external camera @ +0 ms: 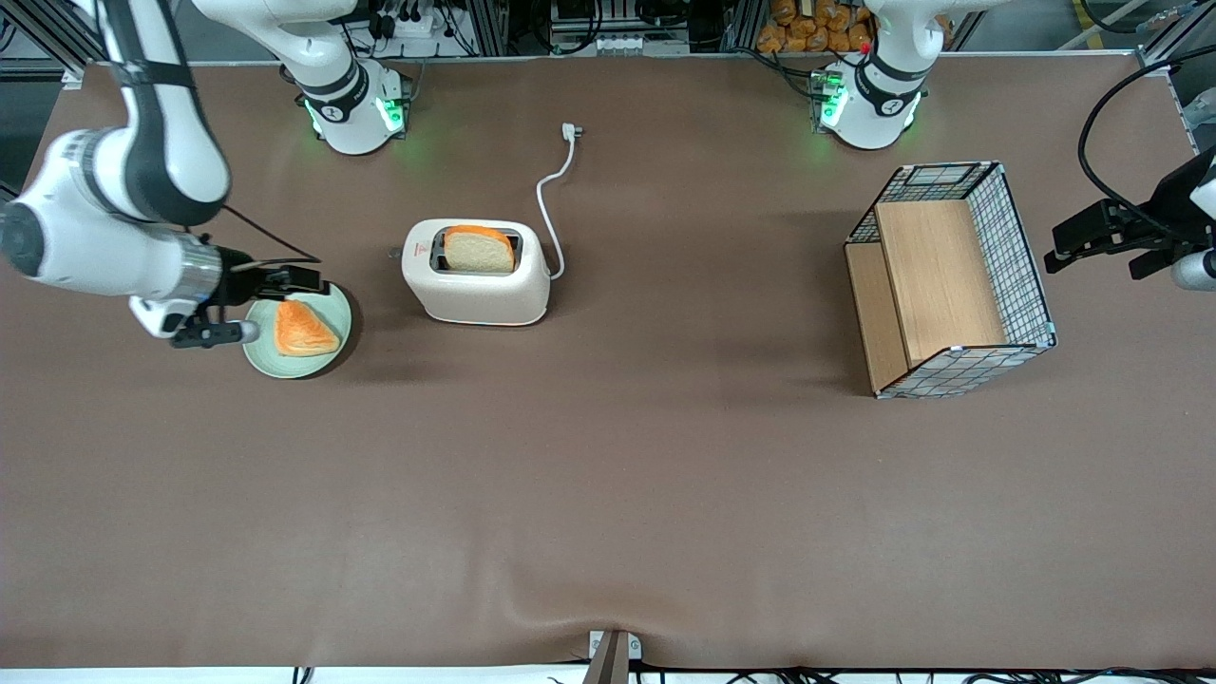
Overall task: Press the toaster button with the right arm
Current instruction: 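Lift the right gripper off the lever and pull it back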
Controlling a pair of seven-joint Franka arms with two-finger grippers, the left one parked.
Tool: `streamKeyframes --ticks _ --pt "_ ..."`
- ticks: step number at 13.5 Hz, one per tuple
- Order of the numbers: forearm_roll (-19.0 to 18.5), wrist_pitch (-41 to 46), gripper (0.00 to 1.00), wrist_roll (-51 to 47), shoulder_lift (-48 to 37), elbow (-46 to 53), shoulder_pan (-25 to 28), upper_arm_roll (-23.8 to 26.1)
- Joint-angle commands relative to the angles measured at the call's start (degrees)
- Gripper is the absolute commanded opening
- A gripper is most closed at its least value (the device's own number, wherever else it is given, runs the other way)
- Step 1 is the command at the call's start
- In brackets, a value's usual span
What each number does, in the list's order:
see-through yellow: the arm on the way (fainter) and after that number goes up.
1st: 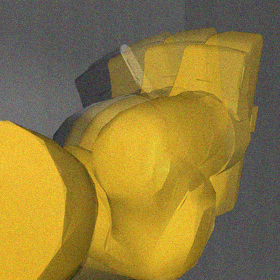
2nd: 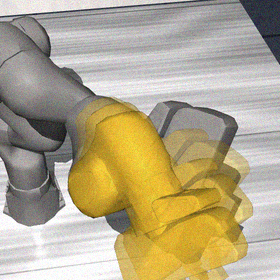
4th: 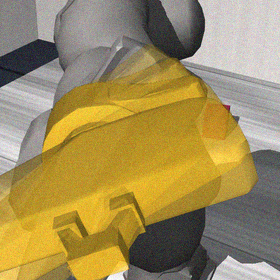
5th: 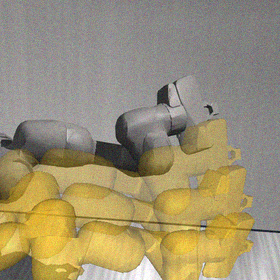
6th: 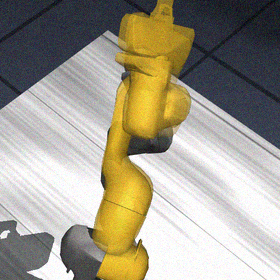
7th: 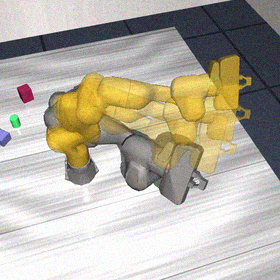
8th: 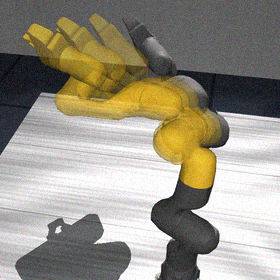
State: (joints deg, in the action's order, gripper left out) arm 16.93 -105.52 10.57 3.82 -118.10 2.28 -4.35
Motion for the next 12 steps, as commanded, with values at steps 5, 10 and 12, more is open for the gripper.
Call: streamKeyframes --ticks 5,10,12 --pt "-11.8 10.83 1.0 0.5 4.51 23.12 -1.05 1.19" --pt "-13.76 21.58 1.0 0.33 8.57 38.73 -0.61 1.1" --pt "-13.94 21.49 1.0 -2.29 7.78 40.31 -0.61 1.19"
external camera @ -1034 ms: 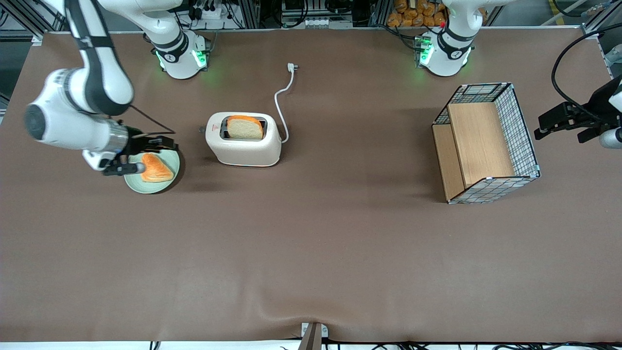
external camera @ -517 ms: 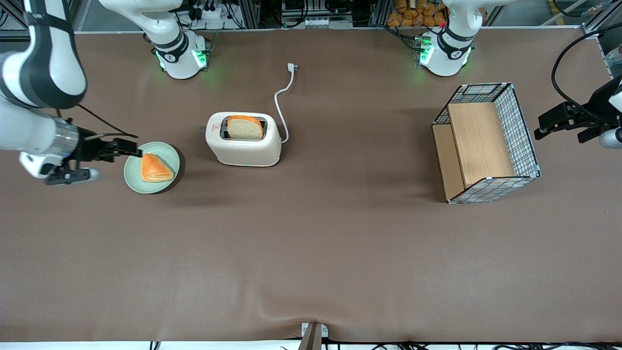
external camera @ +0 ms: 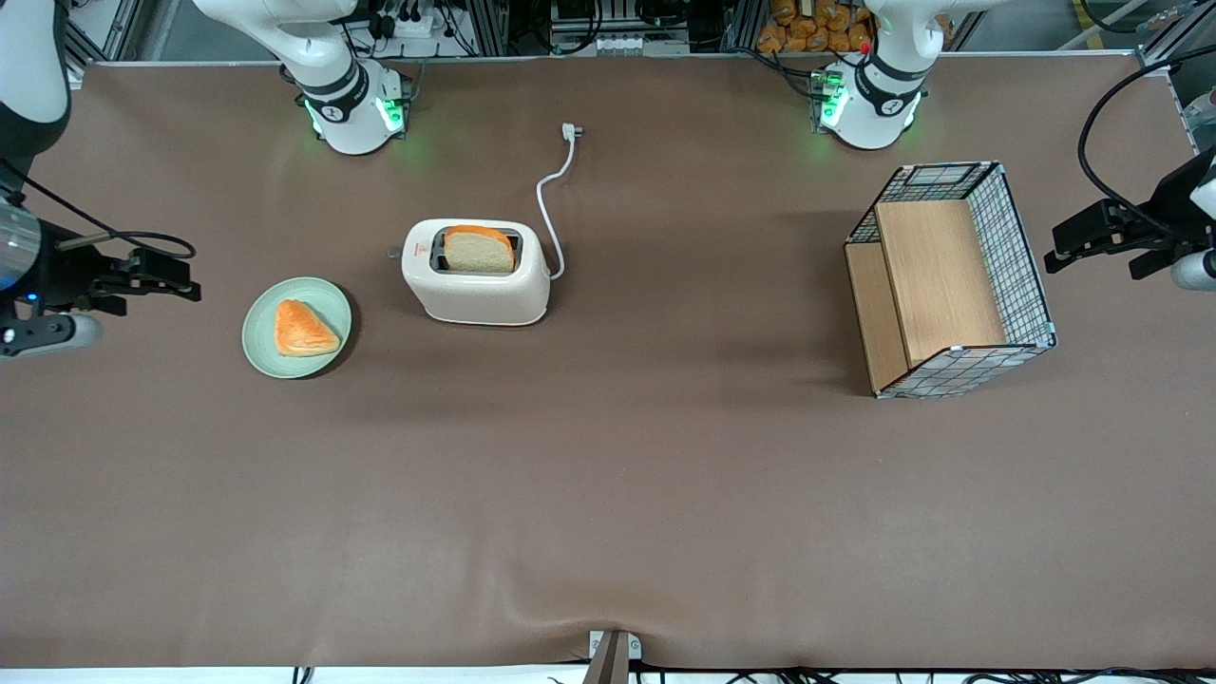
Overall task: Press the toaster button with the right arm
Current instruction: 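Lift the right gripper off the lever and pull it back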
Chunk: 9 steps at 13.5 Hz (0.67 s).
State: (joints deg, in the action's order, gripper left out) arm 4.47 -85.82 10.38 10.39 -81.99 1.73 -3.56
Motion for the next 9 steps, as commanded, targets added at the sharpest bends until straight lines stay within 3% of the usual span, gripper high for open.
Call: streamKeyframes --ticks 1,3,9 --pt "-1.4 2.14 1.0 -5.94 0.08 5.08 -0.15 0.48" --pt "-1.31 3.63 1.0 -12.64 -4.13 4.48 -0.5 1.7" --pt "-2.18 2.15 1.0 -14.33 -14.43 -5.37 -1.82 1.89"
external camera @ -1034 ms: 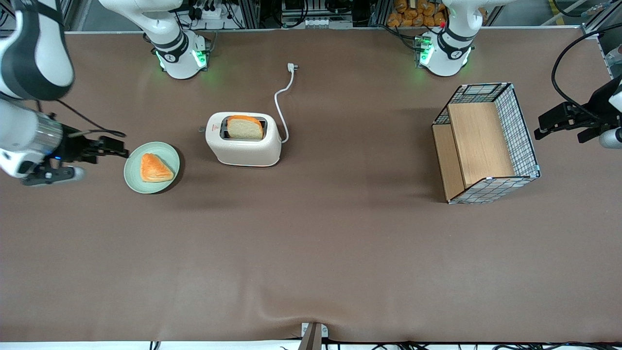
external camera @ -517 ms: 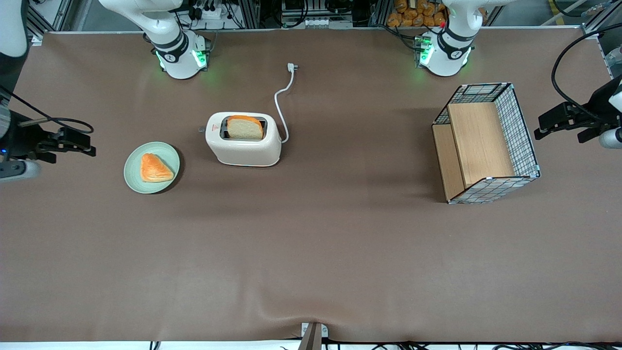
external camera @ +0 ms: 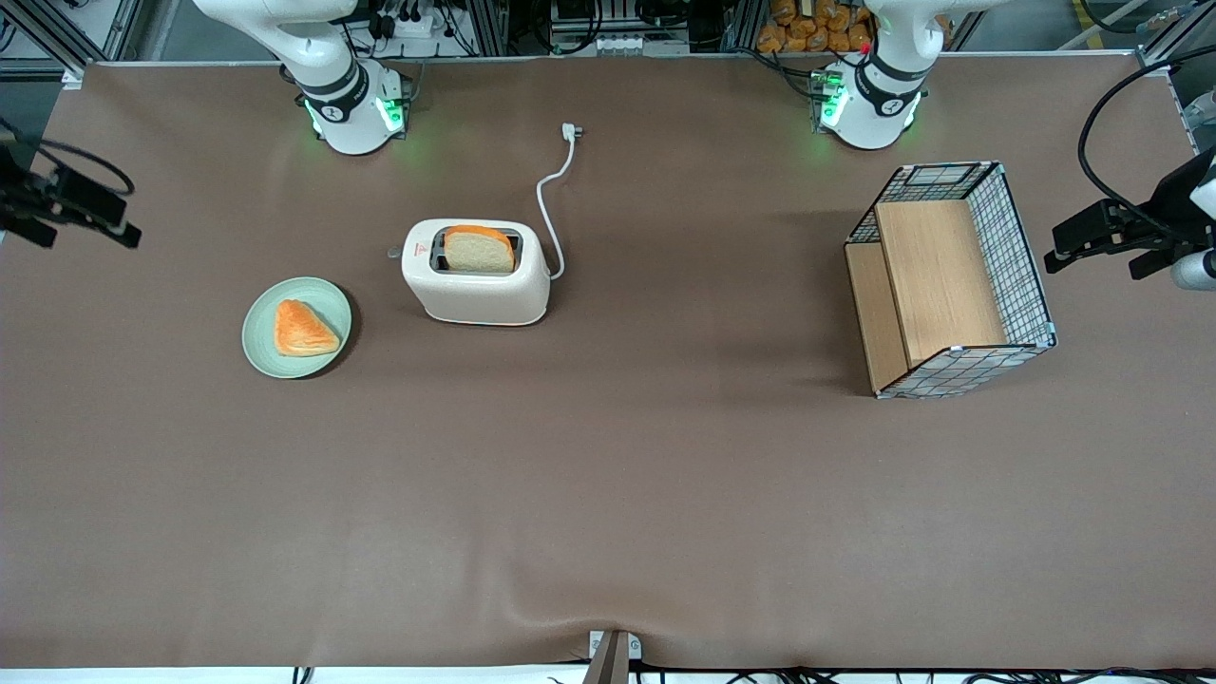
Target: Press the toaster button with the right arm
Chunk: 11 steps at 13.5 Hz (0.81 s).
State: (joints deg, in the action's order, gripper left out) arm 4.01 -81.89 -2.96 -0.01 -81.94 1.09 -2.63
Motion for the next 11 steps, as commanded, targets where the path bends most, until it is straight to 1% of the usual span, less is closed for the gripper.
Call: streamKeyframes --ticks 1,4,6,11 --pt "-2.51 -1.44 1.0 -1.0 -4.47 -5.77 -1.09 1.05" --pt "-2.78 -1.87 1.0 -0.47 -3.77 -4.81 -1.27 0.78" --pt "-4.36 -1.96 1.0 -0.56 -3.51 -4.54 -1.18 0.87" --pt "-4.45 -1.87 1.0 -0.2 -2.89 -3.13 -1.27 0.87"
